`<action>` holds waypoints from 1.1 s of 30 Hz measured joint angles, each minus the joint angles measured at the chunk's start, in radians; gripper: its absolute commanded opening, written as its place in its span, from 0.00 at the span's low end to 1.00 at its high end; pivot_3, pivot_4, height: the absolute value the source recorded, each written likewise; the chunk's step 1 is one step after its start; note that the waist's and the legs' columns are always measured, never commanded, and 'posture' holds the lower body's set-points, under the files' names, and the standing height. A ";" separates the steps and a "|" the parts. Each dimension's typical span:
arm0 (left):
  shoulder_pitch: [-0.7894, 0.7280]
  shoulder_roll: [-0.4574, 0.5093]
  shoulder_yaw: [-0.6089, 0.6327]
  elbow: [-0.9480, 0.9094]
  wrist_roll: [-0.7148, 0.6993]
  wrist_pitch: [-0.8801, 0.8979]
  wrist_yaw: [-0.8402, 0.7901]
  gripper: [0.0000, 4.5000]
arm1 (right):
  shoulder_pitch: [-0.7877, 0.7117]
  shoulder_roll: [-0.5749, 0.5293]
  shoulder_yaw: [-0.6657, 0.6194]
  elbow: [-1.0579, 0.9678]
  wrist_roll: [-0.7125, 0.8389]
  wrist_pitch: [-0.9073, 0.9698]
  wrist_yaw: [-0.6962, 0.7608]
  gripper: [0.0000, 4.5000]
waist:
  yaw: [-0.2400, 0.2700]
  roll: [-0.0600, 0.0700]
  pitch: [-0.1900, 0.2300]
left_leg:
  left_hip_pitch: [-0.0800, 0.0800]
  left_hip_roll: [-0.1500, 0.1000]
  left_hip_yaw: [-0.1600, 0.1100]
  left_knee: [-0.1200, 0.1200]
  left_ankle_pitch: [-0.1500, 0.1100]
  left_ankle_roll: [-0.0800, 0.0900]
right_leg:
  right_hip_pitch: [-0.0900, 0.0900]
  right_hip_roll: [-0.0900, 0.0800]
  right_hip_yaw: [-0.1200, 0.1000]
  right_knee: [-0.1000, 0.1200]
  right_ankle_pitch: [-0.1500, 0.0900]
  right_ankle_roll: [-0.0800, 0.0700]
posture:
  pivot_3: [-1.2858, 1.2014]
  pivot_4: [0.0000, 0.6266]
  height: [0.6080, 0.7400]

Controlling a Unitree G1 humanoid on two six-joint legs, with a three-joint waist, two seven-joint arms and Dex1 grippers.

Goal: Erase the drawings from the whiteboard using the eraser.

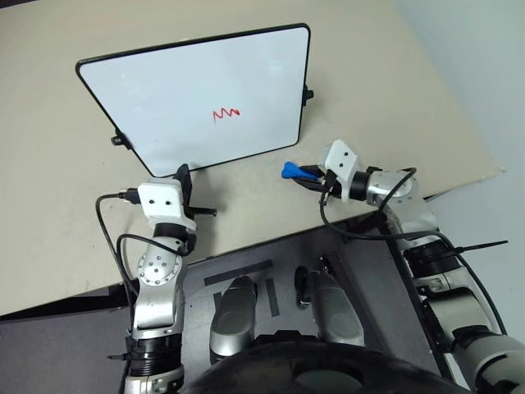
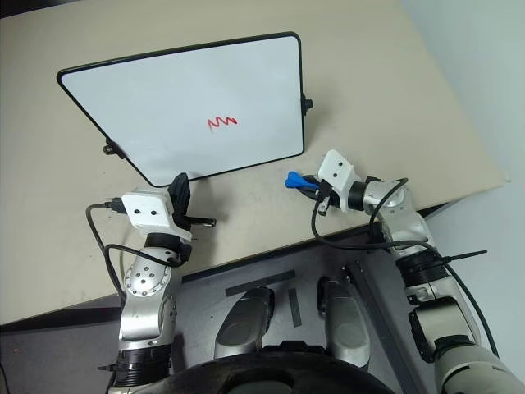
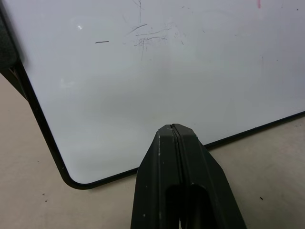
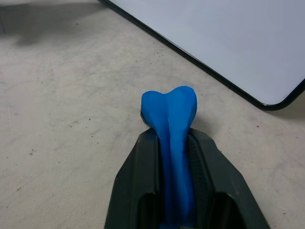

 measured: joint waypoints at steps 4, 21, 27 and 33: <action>0.013 0.001 0.001 0.000 0.000 -0.002 -0.003 0.00 | -0.009 0.001 0.001 -0.047 -0.001 -0.040 0.003 0.10 | 0.000 0.001 0.000 | 0.000 0.000 0.000 0.000 0.000 0.000 | 0.000 0.000 0.000 0.000 0.000 0.000 | 0.52 0.24 1.00; 0.038 -0.006 0.000 -0.002 0.003 -0.023 -0.011 0.00 | -0.444 0.134 0.190 0.417 -0.367 -0.772 -0.160 0.10 | 0.003 0.001 0.001 | -0.002 0.009 0.000 -0.001 -0.004 -0.005 | -0.007 0.006 -0.001 0.001 0.004 -0.007 | 0.52 0.24 1.00; 0.043 -0.009 0.001 -0.006 0.004 -0.026 0.003 0.00 | -0.558 0.160 0.202 0.602 -0.533 -0.895 -0.395 0.10 | 0.004 0.001 0.001 | -0.003 0.011 0.001 -0.002 -0.005 -0.006 | -0.010 0.007 -0.002 0.003 0.004 -0.008 | 0.52 0.24 1.00; 0.043 -0.009 0.000 -0.006 0.005 -0.026 0.004 0.00 | -0.574 0.154 0.211 0.647 -0.636 -0.958 -0.557 0.10 | 0.003 0.001 0.001 | -0.002 0.011 0.002 -0.001 -0.005 -0.007 | -0.011 0.007 -0.002 0.005 0.006 -0.010 | 0.52 0.24 1.00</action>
